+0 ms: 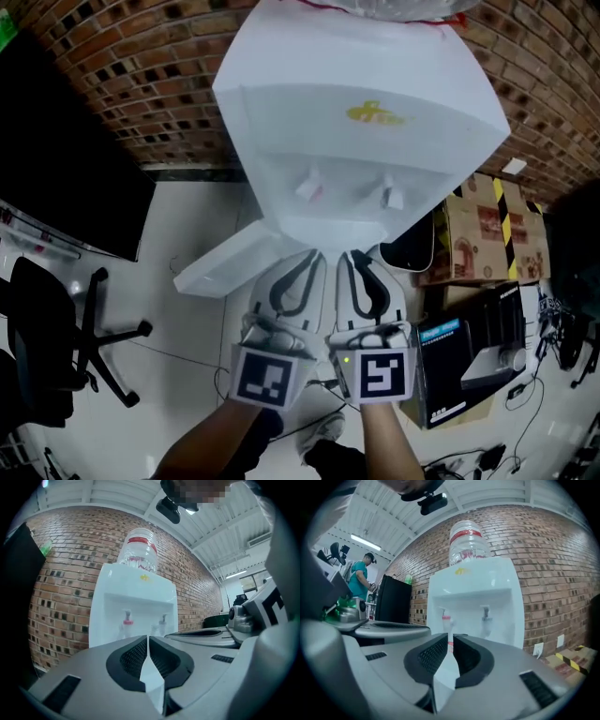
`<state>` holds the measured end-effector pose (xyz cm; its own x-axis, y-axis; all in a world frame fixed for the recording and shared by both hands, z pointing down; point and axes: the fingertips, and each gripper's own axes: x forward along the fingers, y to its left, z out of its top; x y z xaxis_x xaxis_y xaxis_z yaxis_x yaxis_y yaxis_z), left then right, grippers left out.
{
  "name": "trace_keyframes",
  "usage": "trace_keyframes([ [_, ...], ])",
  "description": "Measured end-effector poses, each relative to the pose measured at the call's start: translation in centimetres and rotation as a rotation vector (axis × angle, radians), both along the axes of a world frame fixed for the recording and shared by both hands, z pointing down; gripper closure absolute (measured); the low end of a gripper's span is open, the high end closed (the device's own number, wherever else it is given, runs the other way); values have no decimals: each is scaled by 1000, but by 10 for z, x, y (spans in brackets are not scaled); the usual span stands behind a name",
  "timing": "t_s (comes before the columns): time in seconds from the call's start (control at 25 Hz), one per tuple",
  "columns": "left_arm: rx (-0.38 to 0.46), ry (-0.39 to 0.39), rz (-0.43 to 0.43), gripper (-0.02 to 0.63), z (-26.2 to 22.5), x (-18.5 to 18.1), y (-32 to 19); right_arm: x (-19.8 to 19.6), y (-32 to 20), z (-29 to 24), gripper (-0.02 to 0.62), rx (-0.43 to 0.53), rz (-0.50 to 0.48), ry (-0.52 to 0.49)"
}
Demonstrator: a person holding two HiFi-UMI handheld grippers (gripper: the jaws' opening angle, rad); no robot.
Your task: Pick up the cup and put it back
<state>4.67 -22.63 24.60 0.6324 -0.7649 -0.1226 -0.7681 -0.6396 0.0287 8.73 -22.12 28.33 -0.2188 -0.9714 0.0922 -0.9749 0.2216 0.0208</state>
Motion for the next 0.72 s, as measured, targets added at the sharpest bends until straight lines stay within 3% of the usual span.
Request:
trace_keyframes([
  [0.28,12,-21,-15,592,98,-5,-7,0,-9,100,555,4,-9,-11],
  [0.4,18,-16,-30,592,134,-7,-11,-1,-15,139,483,12,-17,-29],
  [0.52,4,-8,-28,536,172,-6,-11,-2,-18,175,483,21,-22,-25],
  [0.72,13,2,-59,535,219,-9,-22,-4,-25,225,483,27,-25,-20],
])
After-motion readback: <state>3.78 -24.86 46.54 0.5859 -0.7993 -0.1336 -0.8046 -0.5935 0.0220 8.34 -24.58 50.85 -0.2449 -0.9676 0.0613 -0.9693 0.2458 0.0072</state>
